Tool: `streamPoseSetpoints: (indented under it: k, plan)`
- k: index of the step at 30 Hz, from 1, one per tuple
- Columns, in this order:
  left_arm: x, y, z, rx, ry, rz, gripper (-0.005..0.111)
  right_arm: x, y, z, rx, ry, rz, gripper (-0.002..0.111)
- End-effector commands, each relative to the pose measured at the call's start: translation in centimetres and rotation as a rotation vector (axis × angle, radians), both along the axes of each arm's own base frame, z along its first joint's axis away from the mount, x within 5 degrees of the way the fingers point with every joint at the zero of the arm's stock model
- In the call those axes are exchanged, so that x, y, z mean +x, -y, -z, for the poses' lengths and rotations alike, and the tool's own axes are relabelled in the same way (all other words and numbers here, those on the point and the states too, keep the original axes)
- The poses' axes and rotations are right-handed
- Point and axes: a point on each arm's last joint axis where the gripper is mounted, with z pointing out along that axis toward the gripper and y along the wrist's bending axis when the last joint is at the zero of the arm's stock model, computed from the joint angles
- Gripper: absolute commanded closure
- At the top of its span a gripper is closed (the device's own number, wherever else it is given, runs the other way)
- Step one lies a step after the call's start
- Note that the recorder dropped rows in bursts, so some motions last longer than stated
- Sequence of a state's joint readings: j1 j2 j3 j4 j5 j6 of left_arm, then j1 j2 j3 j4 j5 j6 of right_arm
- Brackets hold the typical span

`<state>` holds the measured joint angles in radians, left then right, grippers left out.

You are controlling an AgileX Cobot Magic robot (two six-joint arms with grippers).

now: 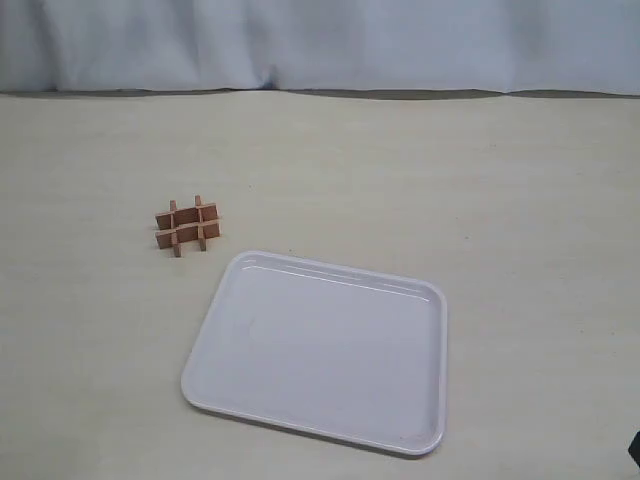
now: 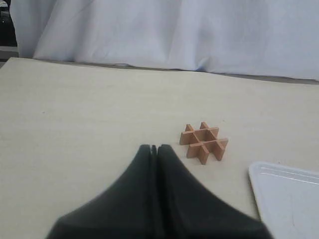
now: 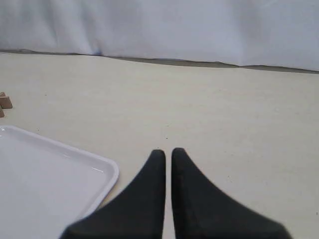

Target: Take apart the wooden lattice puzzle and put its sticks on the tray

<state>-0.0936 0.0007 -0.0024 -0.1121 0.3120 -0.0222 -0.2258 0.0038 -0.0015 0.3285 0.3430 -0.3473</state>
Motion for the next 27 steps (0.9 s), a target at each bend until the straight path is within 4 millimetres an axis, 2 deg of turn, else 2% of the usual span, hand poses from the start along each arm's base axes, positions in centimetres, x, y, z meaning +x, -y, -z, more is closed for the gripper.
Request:
streamPoseSetpoints:
  k: [1, 10, 15, 17, 20, 22, 27]
  plan:
    - [0.0, 0.0, 0.0, 0.006, 0.003, 0.005, 0.107, 0.0, 0.0, 0.0, 0.006, 0.005, -0.003, 0.104]
    - [0.0, 0.0, 0.0, 0.006, 0.003, 0.005, 0.107, 0.0, 0.0, 0.0, 0.006, 0.005, -0.003, 0.104]
    - [0.1, 0.0, -0.5, 0.000, 0.059, -0.001, 0.107, 0.0, 0.0, 0.0, 0.006, 0.005, -0.003, 0.104]
    - [0.2, -0.1, -1.2, -0.009, 0.143, -0.010, 0.107, 0.0, 0.0, 0.0, 0.006, 0.005, -0.003, 0.104]
    - [0.1, -0.4, -3.6, -0.037, 0.409, -0.040, 0.107, 0.0, 0.0, 0.0, 0.006, 0.005, -0.003, 0.104]
    - [-0.1, -0.5, -4.7, -0.049, 0.525, -0.052, 0.107, 0.0, 0.0, 0.0, 0.006, 0.005, -0.003, 0.104]
    - [-0.5, -0.7, -5.7, -0.073, 0.647, -0.064, 0.107, 0.0, 0.0, 0.0, 0.006, 0.005, -0.003, 0.104]
